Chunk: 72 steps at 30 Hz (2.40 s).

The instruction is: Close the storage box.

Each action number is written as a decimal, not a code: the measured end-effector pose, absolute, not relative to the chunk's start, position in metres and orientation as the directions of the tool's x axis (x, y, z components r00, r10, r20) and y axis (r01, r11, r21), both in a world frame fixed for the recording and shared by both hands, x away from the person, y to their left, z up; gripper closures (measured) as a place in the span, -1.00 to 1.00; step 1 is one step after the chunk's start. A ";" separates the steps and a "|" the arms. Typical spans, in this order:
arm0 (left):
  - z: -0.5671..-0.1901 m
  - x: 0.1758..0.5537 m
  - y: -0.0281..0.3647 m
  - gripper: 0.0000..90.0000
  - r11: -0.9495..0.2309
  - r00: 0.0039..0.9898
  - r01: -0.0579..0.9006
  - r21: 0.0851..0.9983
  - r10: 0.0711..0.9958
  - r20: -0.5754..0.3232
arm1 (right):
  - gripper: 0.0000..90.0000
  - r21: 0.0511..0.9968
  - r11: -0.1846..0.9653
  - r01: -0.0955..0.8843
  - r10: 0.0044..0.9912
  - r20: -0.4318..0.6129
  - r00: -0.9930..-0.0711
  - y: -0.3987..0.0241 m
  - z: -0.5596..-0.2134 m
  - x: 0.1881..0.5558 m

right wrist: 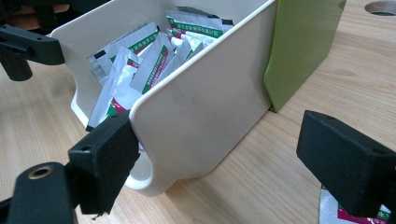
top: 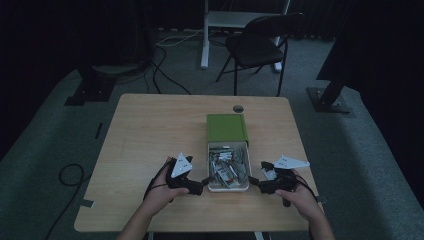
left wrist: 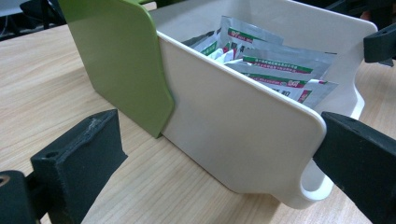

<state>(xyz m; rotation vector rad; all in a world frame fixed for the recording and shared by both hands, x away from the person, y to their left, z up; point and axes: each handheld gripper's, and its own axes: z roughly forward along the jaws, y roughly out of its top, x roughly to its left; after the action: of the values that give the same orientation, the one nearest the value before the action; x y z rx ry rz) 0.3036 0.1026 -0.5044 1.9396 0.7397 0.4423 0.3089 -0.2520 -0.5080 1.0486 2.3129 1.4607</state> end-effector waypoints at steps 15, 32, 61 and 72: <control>-0.505 0.313 0.104 -0.94 -0.336 0.737 0.321 0.886 0.676 -0.010 | -0.71 0.854 0.247 0.457 0.669 0.191 -0.718 -0.249 -0.509 0.314; -0.505 0.322 0.104 -0.94 -0.327 0.728 0.333 0.884 0.685 -0.021 | -0.72 0.854 0.229 0.468 0.683 0.202 -0.702 -0.249 -0.509 0.322; -0.500 0.338 0.102 -0.94 -0.324 0.718 0.338 0.883 0.696 -0.019 | -0.72 0.856 0.201 0.477 0.713 0.207 -0.670 -0.248 -0.506 0.336; -0.499 0.344 0.101 -0.94 -0.315 0.713 0.346 0.883 0.701 -0.029 | -0.72 0.856 0.196 0.479 0.724 0.203 -0.659 -0.248 -0.504 0.342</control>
<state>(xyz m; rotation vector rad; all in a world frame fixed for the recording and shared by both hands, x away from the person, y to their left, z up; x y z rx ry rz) 0.3439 0.1011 -0.4995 1.9252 0.8079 0.4478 0.3423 -0.2480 -0.5041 1.1494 2.2260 1.4490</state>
